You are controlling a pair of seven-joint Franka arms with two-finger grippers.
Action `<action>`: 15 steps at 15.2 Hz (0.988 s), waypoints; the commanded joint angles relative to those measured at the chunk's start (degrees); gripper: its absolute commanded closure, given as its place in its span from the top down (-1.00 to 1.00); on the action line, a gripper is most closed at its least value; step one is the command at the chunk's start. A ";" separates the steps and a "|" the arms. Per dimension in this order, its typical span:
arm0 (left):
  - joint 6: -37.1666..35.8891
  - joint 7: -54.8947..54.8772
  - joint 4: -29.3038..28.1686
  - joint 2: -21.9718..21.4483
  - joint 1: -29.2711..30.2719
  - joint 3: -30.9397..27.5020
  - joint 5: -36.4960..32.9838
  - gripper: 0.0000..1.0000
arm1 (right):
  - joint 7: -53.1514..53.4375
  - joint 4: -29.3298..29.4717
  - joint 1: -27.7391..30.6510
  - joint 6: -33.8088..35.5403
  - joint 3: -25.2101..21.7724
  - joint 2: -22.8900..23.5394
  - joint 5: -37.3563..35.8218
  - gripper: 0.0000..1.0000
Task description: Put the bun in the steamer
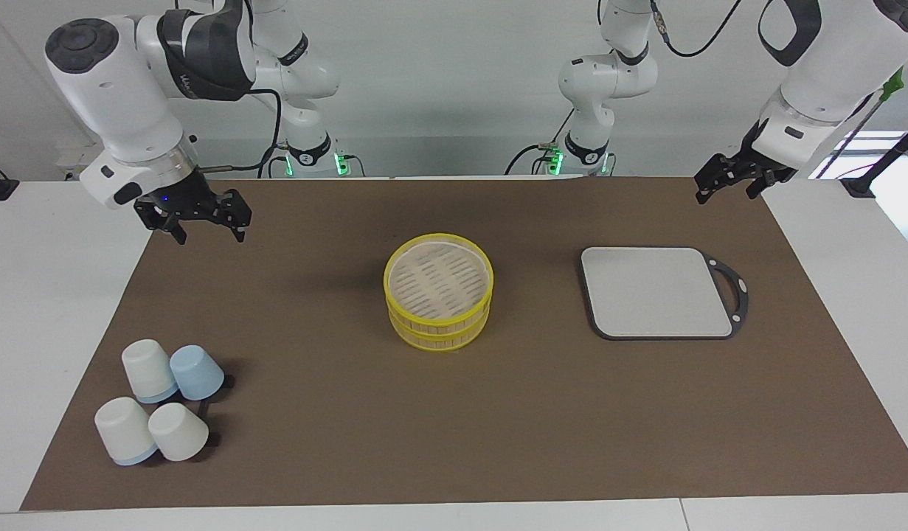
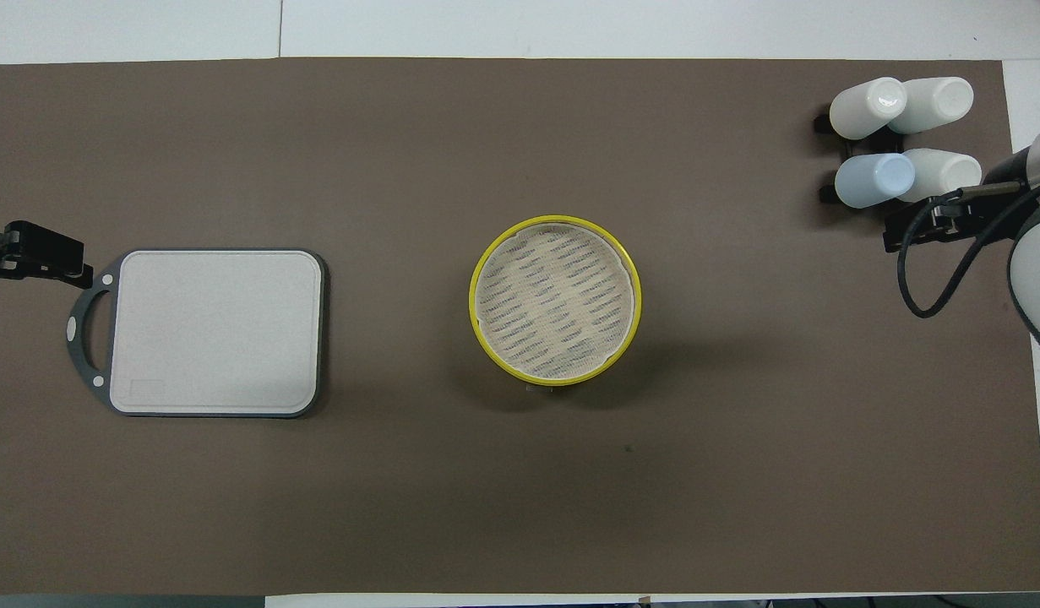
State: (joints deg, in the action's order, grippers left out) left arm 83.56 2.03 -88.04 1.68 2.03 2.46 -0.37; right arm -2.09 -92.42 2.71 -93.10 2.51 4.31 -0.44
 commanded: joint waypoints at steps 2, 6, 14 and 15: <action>-0.32 -0.28 -1.52 -1.59 0.26 0.18 -1.30 1.00 | -1.25 -0.31 1.16 1.43 0.65 -0.80 2.46 1.00; -0.32 -0.28 -1.52 -1.59 0.26 0.18 -1.30 1.00 | -1.07 -0.40 1.25 1.08 0.65 -0.80 2.46 1.00; -0.32 -0.28 -1.52 -1.59 0.26 0.18 -1.30 1.00 | -1.69 -0.66 1.25 0.99 0.65 -1.06 1.58 1.00; -0.32 -0.28 -1.52 -1.59 0.26 0.18 -1.30 1.00 | -1.69 -0.57 1.25 0.91 0.65 -1.06 1.58 1.00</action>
State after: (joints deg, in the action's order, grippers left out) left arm 83.55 2.03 -88.04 1.68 2.03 2.46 -0.37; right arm -2.09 -92.36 2.71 -92.19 2.49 4.25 0.94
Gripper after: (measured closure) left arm 0.000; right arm 0.000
